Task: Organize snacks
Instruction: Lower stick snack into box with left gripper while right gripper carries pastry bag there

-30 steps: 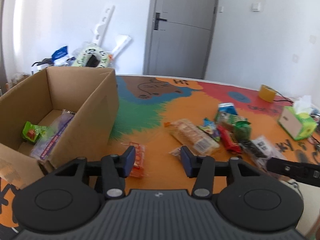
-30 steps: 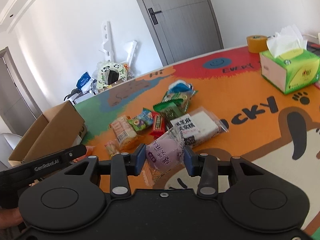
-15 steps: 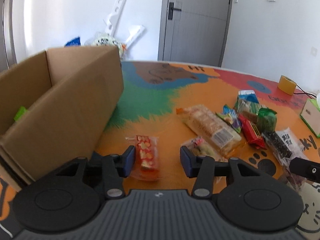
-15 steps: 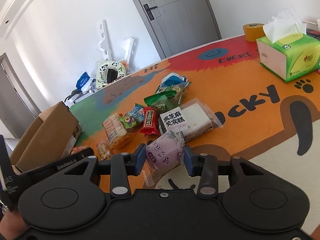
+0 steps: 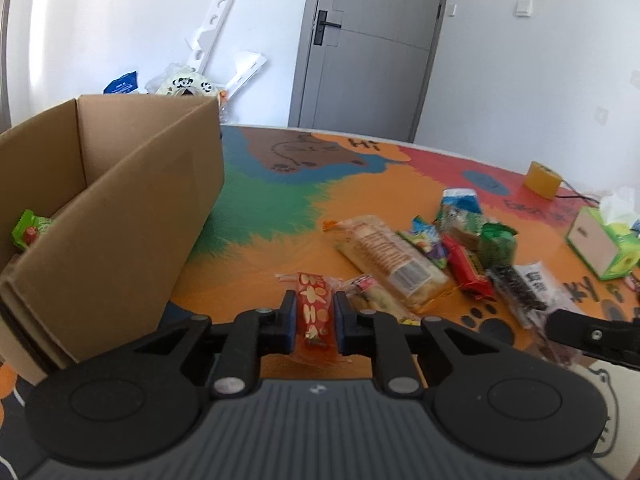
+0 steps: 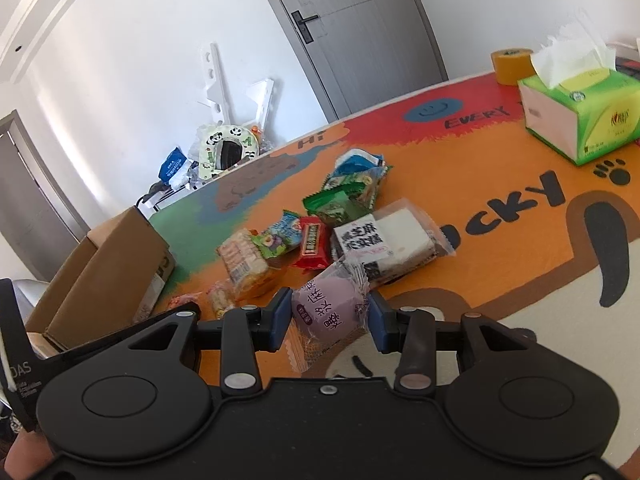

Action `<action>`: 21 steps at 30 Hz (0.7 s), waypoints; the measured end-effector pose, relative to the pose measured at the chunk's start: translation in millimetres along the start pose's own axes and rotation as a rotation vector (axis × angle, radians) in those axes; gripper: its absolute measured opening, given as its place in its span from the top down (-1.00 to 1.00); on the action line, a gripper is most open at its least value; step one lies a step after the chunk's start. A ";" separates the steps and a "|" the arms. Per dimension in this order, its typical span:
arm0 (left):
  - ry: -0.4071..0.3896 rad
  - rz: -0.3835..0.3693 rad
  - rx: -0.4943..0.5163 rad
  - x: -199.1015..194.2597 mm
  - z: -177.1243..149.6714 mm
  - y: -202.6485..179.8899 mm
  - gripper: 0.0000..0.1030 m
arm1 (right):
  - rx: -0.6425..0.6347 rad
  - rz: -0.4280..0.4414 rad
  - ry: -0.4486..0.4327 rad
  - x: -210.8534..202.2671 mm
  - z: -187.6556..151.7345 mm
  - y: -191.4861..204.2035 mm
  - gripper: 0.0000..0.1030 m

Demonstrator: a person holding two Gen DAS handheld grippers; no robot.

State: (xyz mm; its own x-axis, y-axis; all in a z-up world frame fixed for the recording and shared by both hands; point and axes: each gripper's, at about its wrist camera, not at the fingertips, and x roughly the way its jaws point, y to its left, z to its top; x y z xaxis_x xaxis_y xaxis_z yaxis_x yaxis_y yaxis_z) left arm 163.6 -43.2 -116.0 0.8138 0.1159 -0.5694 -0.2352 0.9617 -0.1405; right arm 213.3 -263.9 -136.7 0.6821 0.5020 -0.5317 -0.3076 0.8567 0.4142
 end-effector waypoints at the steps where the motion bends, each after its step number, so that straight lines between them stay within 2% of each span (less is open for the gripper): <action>1: -0.005 -0.009 -0.005 -2.7 1.2 0.2 0.68 | -0.004 0.001 -0.004 -1.5 0.8 2.2 0.21; 10: -0.078 -0.072 -0.010 -39.1 25.9 4.3 0.68 | -0.037 0.034 -0.043 -12.2 13.6 27.6 0.21; 21: -0.148 -0.090 -0.021 -74.5 50.8 23.6 0.68 | -0.077 0.087 -0.079 -15.9 27.4 67.3 0.21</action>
State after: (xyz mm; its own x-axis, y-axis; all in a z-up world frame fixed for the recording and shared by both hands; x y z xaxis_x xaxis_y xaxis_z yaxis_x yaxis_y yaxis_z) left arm 124.5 -16.6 -35.7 0.9010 0.0661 -0.4288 -0.1677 0.9646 -0.2037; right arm 199.9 -217.4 -80.1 0.6998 0.5666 -0.4351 -0.4159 0.8183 0.3967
